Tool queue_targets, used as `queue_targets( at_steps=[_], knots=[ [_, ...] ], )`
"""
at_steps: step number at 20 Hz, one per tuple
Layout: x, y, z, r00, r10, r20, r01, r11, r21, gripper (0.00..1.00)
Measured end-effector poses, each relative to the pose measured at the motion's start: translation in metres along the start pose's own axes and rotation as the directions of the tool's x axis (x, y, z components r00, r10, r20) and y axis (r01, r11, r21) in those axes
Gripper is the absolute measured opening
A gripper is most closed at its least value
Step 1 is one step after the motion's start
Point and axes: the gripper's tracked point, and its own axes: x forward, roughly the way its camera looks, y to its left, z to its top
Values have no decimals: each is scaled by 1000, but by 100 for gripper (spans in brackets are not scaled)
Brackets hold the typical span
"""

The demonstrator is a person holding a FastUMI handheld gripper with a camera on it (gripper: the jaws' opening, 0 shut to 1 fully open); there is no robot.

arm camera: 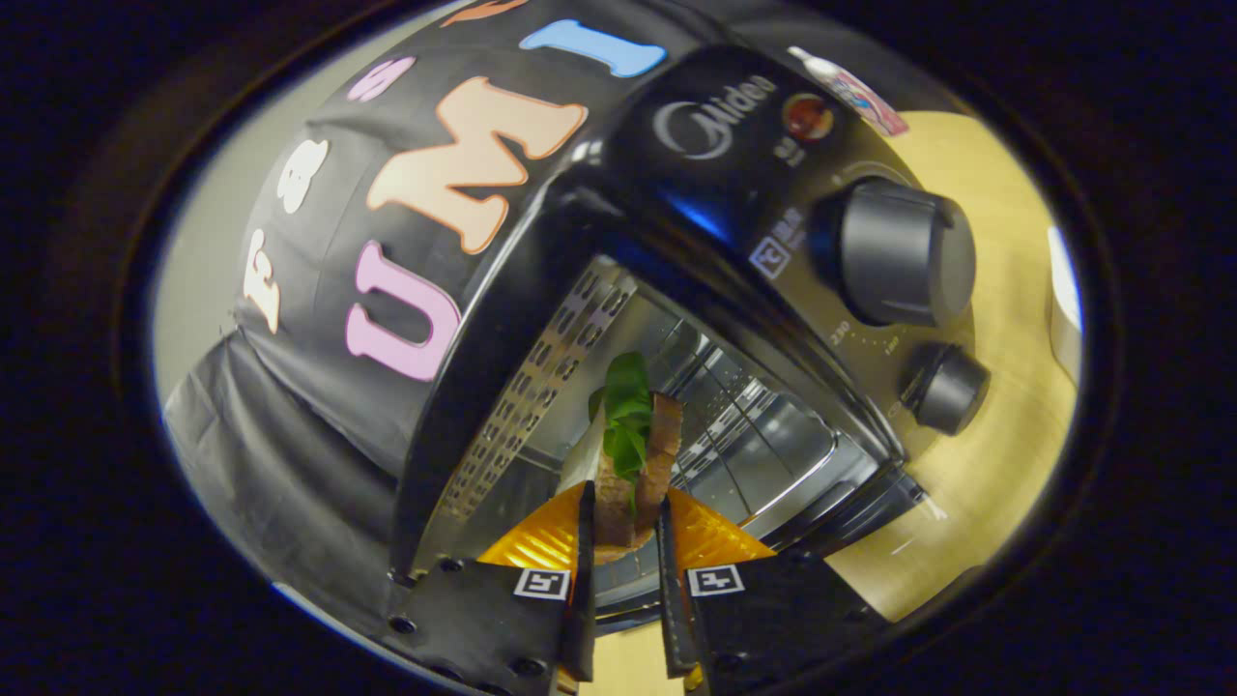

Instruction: Open the toaster oven, put the food inside, and close the toaster oven door.

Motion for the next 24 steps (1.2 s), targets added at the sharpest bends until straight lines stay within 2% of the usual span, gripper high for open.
queue_targets(
  at_steps=[1, 3, 6, 8, 10, 14, 16, 19, 24],
  knots=[
    [1, -2, 0, 1000, -24, 7, 24, 998, -51, 30],
    [-1, -3, 5, 998, -53, 38, 58, 982, -177, 45],
    [-13, -3, 13, 991, -101, 90, 128, 916, -380, 69],
    [-25, 2, 16, 988, -92, 120, 139, 864, -484, 84],
    [-49, 8, 19, 987, -66, 150, 137, 830, -541, 99],
    [-109, 23, 13, 988, 18, 154, 77, 804, -590, 99],
    [-143, 17, 2, 990, 34, 135, 57, 786, -616, 99],
    [-184, -13, -33, 998, -4, 65, 45, 758, -651, 100],
    [-217, -47, -87, 999, -24, -34, -4, 758, -653, 100]
  ],
)
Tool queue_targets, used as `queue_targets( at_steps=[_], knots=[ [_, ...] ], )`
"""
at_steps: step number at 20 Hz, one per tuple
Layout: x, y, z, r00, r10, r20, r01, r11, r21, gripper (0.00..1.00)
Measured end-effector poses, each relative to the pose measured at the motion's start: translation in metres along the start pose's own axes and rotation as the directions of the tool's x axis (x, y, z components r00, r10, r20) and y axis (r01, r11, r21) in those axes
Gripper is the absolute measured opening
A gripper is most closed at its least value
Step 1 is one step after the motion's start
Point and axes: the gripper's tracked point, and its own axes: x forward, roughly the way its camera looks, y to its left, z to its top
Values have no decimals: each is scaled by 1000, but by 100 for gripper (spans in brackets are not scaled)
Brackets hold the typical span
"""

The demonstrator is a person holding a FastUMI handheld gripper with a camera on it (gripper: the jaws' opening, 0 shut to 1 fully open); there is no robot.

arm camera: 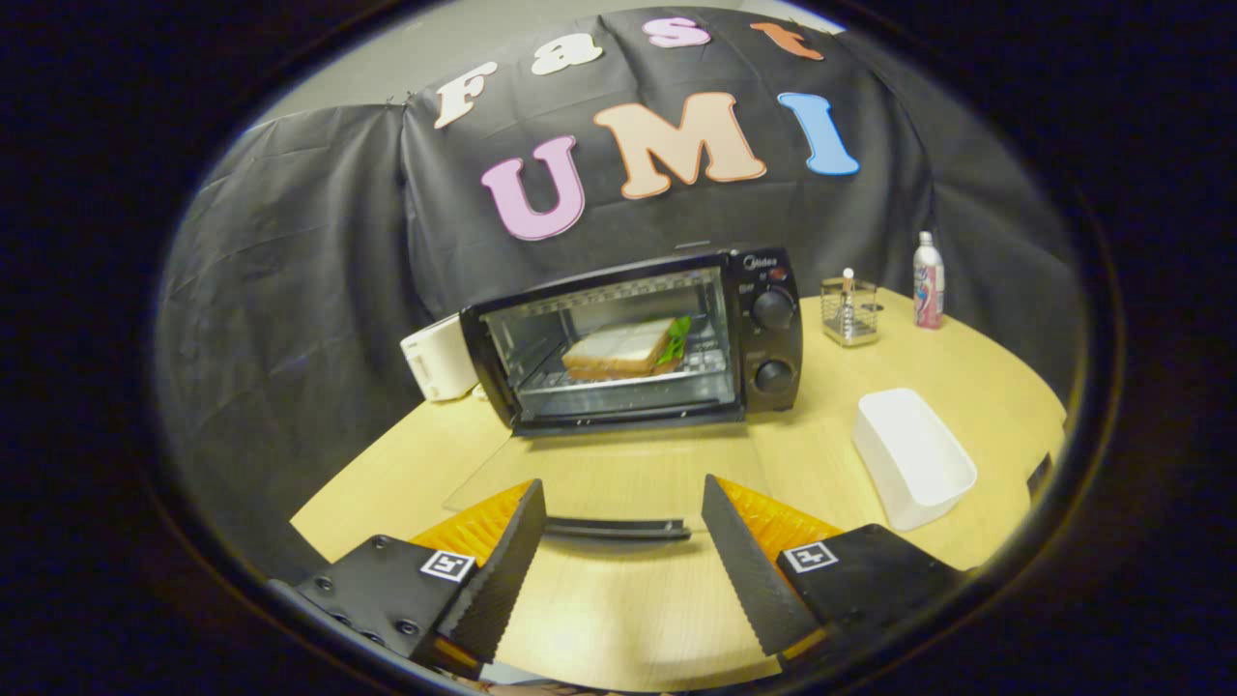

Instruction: Open the toaster oven, put the food inside, and close the toaster oven door.

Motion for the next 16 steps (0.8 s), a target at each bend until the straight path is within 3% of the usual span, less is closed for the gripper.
queue_targets(
  at_steps=[6, 10, 16],
  knots=[
    [14, -20, -45, 992, -71, -108, 65, 996, -59, 100],
    [30, -35, -47, 986, -107, -126, 103, 994, -38, 100],
    [29, -32, -38, 988, -98, -124, 92, 995, -48, 99]
  ],
)
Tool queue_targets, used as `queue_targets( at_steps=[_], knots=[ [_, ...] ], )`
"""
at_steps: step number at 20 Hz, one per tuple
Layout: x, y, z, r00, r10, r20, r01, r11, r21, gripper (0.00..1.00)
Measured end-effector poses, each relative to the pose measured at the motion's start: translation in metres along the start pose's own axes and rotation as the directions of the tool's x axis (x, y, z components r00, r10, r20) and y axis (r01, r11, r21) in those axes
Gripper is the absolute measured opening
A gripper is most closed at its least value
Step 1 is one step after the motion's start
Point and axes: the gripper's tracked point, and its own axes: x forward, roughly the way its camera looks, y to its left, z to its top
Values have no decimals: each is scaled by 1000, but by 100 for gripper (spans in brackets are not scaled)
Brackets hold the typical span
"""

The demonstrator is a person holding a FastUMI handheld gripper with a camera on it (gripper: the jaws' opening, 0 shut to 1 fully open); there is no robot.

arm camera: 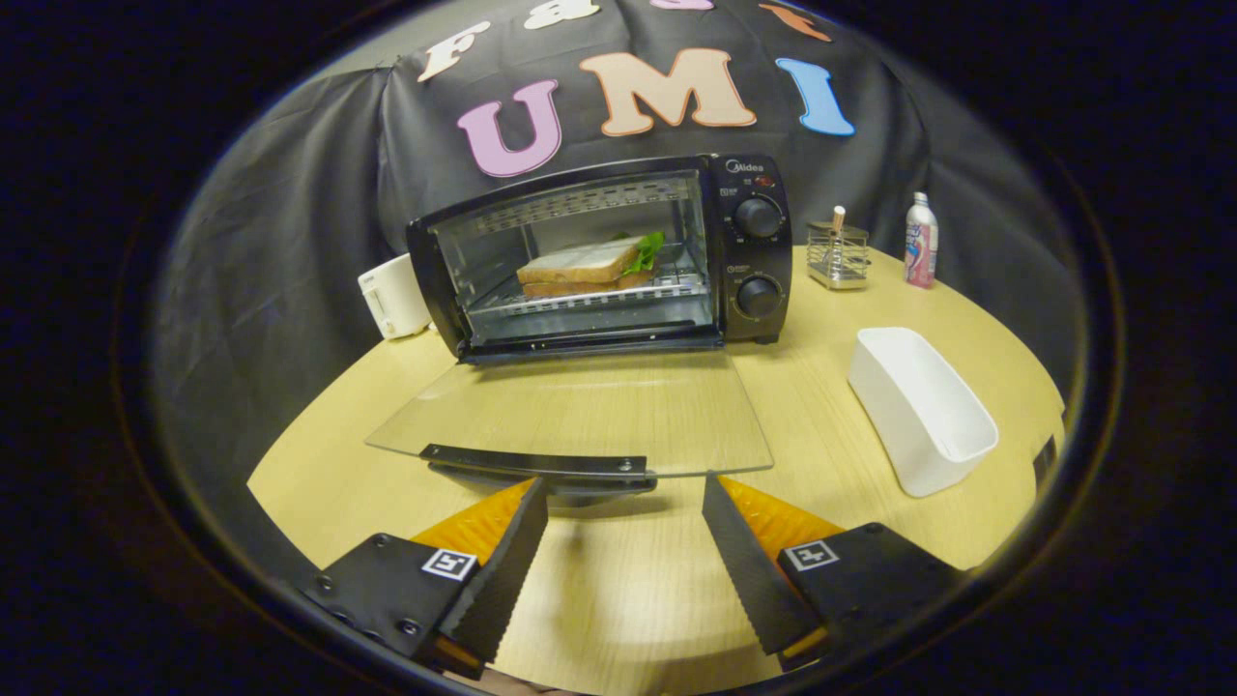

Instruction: Open the toaster oven, put the food inside, and close the toaster oven door.

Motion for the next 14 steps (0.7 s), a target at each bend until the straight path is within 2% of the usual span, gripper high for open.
queue_targets(
  at_steps=[14],
  knots=[
    [-17, 17, 100, 975, 34, 220, -40, 999, 20, 100]
  ],
)
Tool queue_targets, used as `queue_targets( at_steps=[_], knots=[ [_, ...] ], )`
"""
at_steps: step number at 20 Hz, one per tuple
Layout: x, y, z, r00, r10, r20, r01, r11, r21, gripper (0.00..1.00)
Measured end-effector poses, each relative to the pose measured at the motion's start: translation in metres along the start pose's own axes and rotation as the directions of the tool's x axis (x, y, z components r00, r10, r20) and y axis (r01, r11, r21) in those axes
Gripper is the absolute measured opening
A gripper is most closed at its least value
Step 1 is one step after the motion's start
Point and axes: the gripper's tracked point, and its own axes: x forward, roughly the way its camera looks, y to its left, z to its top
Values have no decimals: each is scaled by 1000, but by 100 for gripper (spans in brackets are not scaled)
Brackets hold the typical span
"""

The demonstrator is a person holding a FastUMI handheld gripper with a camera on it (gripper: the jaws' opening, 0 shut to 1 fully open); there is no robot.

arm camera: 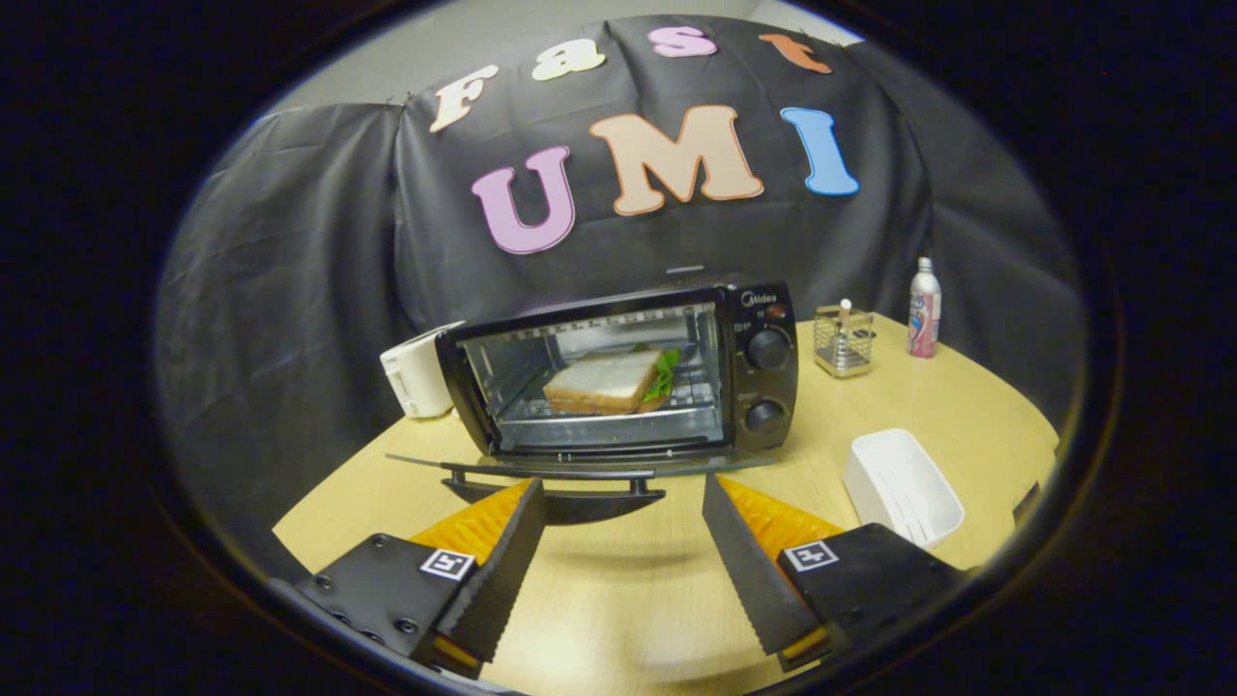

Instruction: Open the toaster oven, put the food inside, and close the toaster oven door.

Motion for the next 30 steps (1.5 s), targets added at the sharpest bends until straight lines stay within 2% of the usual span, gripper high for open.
queue_targets(
  at_steps=[9, 17, 22, 26, 30],
  knots=[
    [25, 3, 52, 995, 23, 93, -25, 999, 24, 100],
    [62, 6, 94, 987, 10, 160, -11, 1000, 6, 100],
    [87, 5, 111, 980, -1, 200, 1, 1000, 0, 100],
    [108, 4, 110, 981, 4, 196, -13, 999, 48, 100],
    [104, 0, 115, 986, -3, 169, -9, 998, 70, 99]
  ],
)
